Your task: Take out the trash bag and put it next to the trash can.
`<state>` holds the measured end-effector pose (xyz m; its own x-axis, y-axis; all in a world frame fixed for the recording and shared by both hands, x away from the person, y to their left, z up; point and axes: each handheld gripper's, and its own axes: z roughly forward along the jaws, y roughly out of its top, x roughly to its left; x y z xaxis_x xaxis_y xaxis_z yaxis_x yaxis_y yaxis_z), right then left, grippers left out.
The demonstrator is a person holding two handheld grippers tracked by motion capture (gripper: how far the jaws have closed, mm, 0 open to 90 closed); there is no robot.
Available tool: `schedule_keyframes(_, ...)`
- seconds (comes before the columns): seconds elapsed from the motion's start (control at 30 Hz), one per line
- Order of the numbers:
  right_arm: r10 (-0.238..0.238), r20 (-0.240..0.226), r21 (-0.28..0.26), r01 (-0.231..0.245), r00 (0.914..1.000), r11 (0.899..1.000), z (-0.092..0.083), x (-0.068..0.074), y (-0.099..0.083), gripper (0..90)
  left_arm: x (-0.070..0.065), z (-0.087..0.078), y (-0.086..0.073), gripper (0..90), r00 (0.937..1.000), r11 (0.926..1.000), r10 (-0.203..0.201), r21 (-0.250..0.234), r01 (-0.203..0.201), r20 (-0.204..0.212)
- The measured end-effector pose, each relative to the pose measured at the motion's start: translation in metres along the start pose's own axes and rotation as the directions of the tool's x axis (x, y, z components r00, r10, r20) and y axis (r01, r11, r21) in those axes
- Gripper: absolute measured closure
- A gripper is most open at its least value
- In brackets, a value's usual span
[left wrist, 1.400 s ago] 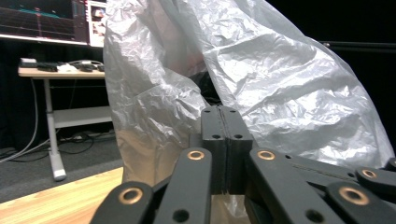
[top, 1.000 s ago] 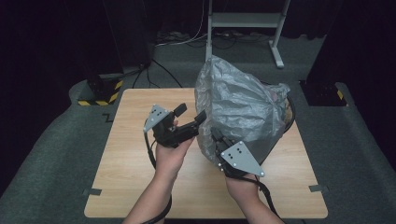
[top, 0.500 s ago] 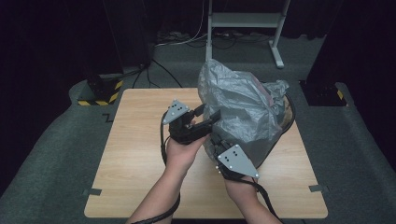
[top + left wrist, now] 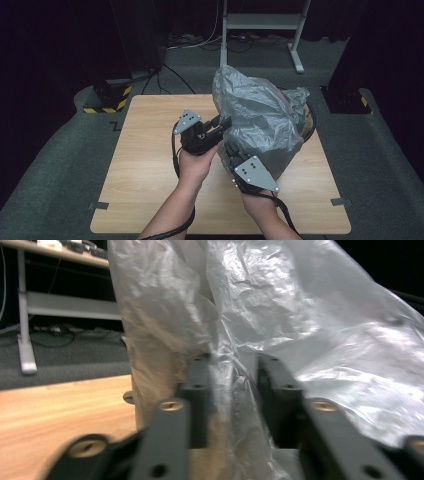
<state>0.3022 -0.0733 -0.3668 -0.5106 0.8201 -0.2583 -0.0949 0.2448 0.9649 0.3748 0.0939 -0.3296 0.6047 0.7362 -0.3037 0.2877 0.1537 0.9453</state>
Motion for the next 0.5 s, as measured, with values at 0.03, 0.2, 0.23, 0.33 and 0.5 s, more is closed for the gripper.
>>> schedule_keyframes(0.03,0.008,-0.002,-0.007,-0.008,1.0,1.0,-0.003,-0.001,0.002,79.9,-0.001,0.0,0.0,76.1,1.0,1.0,0.001,-0.002,-0.001,0.0)
schedule_keyframes(0.2,0.038,-0.005,-0.039,-0.038,0.9993,0.998,-0.022,-0.011,0.015,70.8,-0.004,0.0,0.003,87.5,0.9999,0.9997,0.014,-0.019,-0.014,-0.005)
schedule_keyframes(0.23,0.039,-0.001,-0.045,-0.039,0.9993,0.998,-0.026,-0.013,0.017,69.1,-0.006,0.0,0.004,88.1,0.9996,0.9993,0.025,-0.026,-0.025,-0.01)
schedule_keyframes(0.33,0.035,0.023,-0.066,-0.033,0.9991,0.997,-0.041,-0.023,0.025,65.5,-0.01,-0.002,0.008,88.6,0.9992,0.9972,0.034,-0.066,-0.036,-0.021)
schedule_keyframes(0.5,0.042,0.065,-0.065,-0.037,0.997,0.997,-0.061,-0.043,0.029,62.3,-0.017,-0.006,0.016,89.0,0.9982,0.9891,0.052,-0.137,-0.056,-0.028)
